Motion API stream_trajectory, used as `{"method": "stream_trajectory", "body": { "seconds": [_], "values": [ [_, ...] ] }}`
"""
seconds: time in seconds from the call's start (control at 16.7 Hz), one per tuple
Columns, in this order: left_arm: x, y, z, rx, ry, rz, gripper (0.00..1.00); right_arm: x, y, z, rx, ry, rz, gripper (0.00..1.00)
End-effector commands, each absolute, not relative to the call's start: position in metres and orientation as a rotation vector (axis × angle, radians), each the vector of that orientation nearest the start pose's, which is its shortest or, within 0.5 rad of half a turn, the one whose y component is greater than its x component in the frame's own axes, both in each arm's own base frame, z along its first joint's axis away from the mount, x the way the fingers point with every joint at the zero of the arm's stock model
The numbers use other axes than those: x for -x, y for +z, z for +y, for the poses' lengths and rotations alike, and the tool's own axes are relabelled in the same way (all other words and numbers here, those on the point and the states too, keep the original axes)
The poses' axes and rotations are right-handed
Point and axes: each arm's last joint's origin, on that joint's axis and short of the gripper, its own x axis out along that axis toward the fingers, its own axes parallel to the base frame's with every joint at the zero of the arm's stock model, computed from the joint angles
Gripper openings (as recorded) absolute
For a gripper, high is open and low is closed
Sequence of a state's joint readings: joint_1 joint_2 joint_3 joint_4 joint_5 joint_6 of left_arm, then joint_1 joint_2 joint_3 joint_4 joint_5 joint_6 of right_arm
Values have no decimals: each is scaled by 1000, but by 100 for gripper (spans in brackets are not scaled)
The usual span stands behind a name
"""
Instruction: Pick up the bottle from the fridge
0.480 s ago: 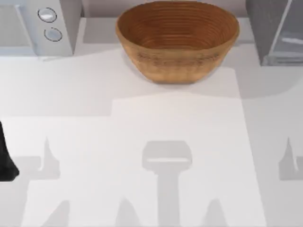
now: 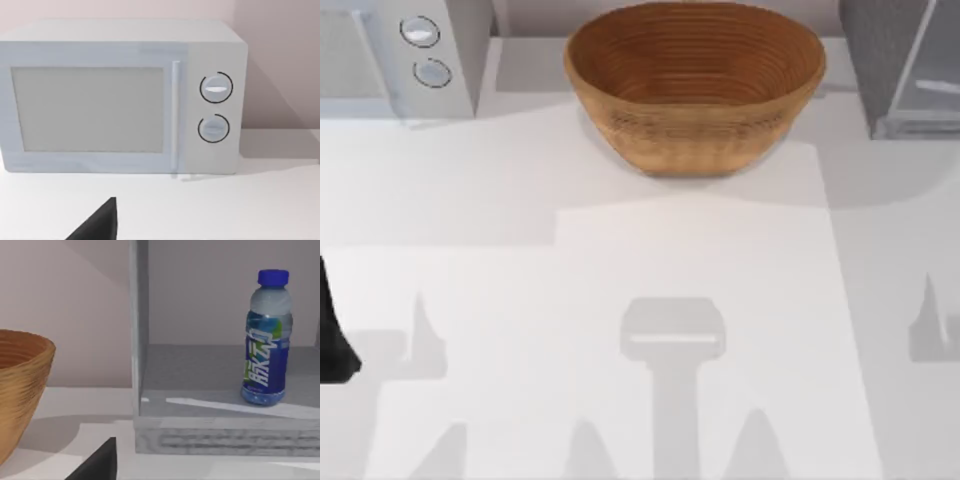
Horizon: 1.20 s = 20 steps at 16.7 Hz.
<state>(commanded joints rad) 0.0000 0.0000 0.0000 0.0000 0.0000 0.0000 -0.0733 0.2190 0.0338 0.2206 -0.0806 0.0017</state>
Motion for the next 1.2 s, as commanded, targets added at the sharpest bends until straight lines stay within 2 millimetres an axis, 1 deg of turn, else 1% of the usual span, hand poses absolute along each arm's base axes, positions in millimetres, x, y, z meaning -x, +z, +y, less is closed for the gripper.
{"method": "stream_trajectory", "body": {
  "seconds": [0.18,0.3,0.42,0.6,0.78,0.96,1.2],
  "values": [
    [-106,160,-1,0,0,0,100,-136,181,-16,10,7,-44,100],
    [-106,160,-1,0,0,0,100,-152,180,-26,10,6,-32,100],
    [-106,160,-1,0,0,0,100,-167,173,-37,5,5,-10,100],
    [-106,160,-1,0,0,0,100,-185,155,-56,-8,3,24,100],
    [-106,160,-1,0,0,0,100,-196,138,-74,-16,2,33,100],
    [-106,160,-1,0,0,0,100,-202,123,-89,-13,1,24,100],
    [-106,160,-1,0,0,0,100,-204,111,-101,-1,0,2,100]
  ]
}}
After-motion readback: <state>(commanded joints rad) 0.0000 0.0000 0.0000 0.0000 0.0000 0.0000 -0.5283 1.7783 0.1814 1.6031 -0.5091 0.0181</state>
